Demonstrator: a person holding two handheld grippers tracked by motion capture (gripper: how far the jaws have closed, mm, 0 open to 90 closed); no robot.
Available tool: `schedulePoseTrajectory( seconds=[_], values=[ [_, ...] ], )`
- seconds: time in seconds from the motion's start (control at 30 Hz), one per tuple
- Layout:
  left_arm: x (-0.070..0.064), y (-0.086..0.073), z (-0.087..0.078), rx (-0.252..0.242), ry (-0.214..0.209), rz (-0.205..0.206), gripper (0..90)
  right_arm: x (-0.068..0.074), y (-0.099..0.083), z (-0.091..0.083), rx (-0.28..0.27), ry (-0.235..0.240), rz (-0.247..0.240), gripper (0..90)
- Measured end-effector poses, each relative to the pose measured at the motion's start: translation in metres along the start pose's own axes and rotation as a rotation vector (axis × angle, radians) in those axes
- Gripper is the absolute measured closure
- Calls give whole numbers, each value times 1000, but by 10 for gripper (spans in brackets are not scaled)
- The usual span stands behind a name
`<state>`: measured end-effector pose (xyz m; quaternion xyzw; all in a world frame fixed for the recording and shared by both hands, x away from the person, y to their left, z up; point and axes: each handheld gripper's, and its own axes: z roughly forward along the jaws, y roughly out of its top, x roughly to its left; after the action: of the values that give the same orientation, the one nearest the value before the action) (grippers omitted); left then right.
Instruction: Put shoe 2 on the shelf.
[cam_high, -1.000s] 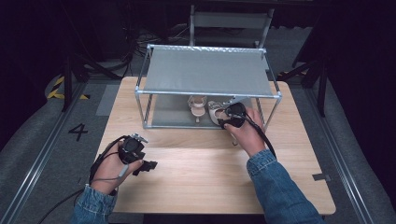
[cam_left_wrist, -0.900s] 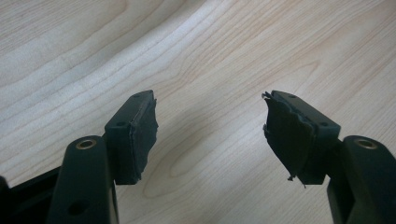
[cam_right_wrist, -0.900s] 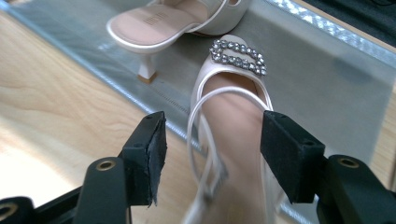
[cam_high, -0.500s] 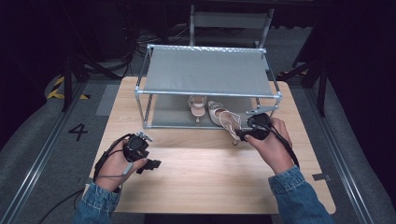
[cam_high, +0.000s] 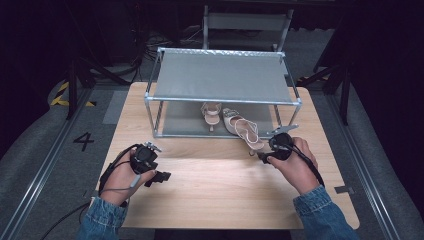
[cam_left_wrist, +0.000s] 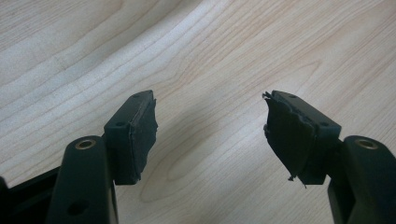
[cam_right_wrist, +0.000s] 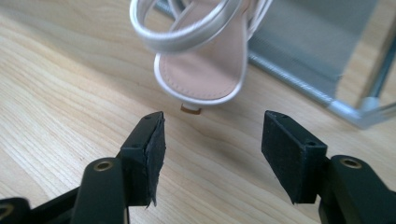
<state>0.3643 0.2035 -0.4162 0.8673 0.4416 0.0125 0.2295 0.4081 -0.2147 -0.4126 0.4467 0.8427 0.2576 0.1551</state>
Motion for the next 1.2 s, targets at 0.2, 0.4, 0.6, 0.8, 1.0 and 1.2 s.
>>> schedulePoseTrajectory(
  seconds=[0.2,0.4,0.6,0.8,1.0,1.2],
  values=[
    [1,-1,0,5,-5,1,340,3,-3,27,22,30,0,443],
    [3,-3,-1,2,-4,0,340,3,-1,44,21,38,2,494],
    [4,-11,-2,6,1,-6,339,5,2,56,5,50,-1,547],
    [7,-24,-7,2,18,-55,339,9,6,54,-19,102,5,675],
    [8,-32,-11,2,23,-68,339,15,15,51,-22,113,-8,752],
    [8,-32,-12,-3,25,-69,338,17,20,53,0,135,12,764]
  ],
)
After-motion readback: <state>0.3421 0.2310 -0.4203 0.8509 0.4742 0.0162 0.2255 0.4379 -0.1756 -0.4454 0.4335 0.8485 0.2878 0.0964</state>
